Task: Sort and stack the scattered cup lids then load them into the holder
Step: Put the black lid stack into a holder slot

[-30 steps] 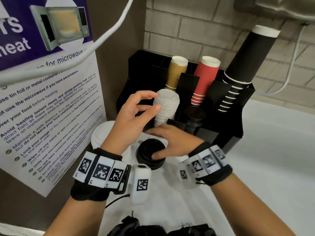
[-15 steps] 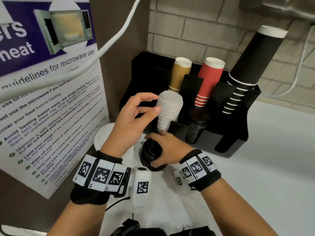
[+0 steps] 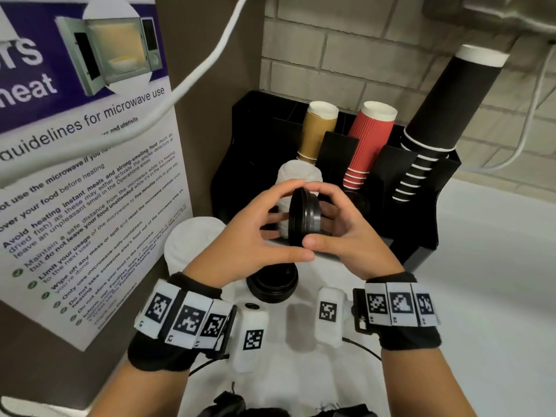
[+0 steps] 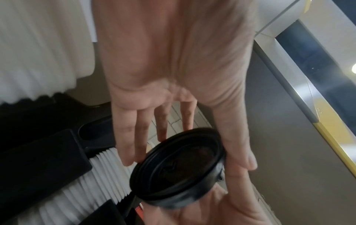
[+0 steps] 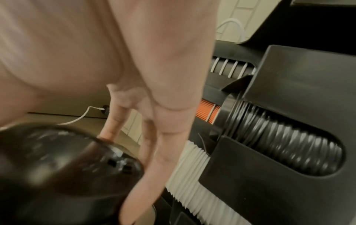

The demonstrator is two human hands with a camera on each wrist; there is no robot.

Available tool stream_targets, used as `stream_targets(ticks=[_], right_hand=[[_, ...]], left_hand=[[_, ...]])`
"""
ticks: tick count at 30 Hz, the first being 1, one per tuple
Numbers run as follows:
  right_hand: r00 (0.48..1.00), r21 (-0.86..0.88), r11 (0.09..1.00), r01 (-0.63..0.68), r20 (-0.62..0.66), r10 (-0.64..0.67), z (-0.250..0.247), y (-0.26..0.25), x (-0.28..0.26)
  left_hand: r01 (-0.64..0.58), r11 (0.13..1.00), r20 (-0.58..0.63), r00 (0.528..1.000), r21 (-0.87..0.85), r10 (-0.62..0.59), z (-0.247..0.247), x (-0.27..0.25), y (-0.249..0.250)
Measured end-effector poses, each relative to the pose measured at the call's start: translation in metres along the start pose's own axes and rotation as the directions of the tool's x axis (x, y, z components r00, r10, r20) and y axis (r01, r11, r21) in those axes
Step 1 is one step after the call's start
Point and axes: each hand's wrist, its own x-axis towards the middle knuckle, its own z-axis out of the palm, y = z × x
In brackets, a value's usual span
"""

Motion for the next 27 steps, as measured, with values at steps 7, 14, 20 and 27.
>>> stream_targets(ticks=[7,14,20,27], right_hand=[[1.0,-0.012,1.0,0.007,-0.021,-0.008,0.004,-0.003,-0.002],[0.997,-0.127,0.991,0.051,-0.042,-0.057,0.007,-0.013,-0.001],[0.954,-0.297,0.954,0.038,-0.272,-0.122,-0.027,-0.025,0.015],[0.961,-0.789,0.56,-0.251,-0.273,0.046,-0.086,-0.024,0.037]], left_hand=[[-0.008,1.0,-0.028,1.0,-0.023,0.007,-0.001,0.001,-0.001],[-0.05,0.999,-0.055,0.997,-0.013,0.049,0.003,0.002,-0.003],[-0.062,0.998,-0.198,0.978,0.003,0.061,-0.005,0.005,-0.003],[-0.087,0.996,-0.297,0.951,0.006,0.085,-0.011,0.005,-0.003]])
